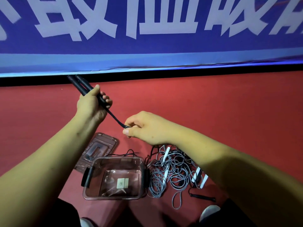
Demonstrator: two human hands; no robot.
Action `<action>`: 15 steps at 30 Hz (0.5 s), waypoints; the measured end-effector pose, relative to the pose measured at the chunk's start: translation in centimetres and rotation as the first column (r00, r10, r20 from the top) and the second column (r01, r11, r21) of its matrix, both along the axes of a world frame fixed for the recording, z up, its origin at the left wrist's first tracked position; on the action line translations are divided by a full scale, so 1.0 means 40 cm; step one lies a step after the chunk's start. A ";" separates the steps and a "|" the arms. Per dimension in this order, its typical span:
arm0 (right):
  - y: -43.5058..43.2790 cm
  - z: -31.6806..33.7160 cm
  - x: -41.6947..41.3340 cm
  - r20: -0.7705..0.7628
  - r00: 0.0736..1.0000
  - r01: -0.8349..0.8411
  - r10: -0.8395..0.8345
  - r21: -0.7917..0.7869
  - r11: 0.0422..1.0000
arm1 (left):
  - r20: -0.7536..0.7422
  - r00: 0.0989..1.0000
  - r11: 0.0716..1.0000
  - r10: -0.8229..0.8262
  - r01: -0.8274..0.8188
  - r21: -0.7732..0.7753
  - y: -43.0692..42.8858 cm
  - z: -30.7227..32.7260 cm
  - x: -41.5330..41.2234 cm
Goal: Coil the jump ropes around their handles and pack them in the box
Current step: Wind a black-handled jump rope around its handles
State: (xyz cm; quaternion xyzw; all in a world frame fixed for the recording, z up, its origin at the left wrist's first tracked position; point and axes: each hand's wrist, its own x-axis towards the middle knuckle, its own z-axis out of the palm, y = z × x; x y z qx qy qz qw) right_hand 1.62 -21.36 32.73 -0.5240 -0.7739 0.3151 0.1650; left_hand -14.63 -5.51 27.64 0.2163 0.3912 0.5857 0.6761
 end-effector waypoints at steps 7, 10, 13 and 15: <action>-0.002 0.013 -0.007 -0.013 1.000 -0.017 0.017 0.007 1.000 | 0.211 0.977 0.997 -0.016 0.032 -0.070 -0.019 0.031 -0.001; 0.012 0.047 0.048 -0.035 0.998 0.059 -0.057 0.071 0.996 | -0.205 0.974 0.995 -0.096 0.102 0.020 -0.032 0.013 0.018; 0.021 0.062 0.106 -0.027 0.991 0.131 -0.129 0.115 0.985 | -0.659 0.712 0.933 -0.244 0.359 0.041 -0.080 0.007 0.042; 0.026 0.064 0.143 -0.023 0.983 0.183 -0.182 0.125 0.975 | -0.790 0.487 0.836 -0.372 0.545 -0.058 -0.114 0.002 0.052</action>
